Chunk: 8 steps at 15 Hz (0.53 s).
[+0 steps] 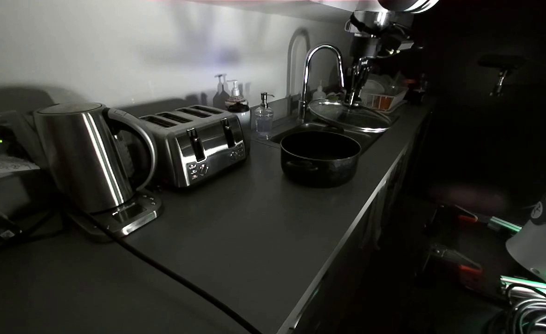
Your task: Put the glass lid on the black pot.
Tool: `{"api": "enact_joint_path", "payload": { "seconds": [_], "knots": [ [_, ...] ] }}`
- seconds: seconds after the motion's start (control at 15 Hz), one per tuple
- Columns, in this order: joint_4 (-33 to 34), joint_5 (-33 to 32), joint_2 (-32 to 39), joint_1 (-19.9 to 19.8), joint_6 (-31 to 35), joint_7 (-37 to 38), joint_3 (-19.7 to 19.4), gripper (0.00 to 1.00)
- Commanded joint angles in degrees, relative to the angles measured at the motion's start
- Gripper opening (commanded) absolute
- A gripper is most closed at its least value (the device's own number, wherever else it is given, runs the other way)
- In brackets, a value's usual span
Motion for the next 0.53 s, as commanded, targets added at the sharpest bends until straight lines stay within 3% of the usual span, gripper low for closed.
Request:
{"api": "enact_joint_path", "payload": {
  "seconds": [0.0, 0.47],
  "knots": [
    [5.6, 2.1, 4.1, 0.9, -4.2, -1.5, 0.7, 0.25],
    [12.1, 0.8, 12.0, 1.3, -6.4, 0.4, 2.6, 0.25]
  ]
}}
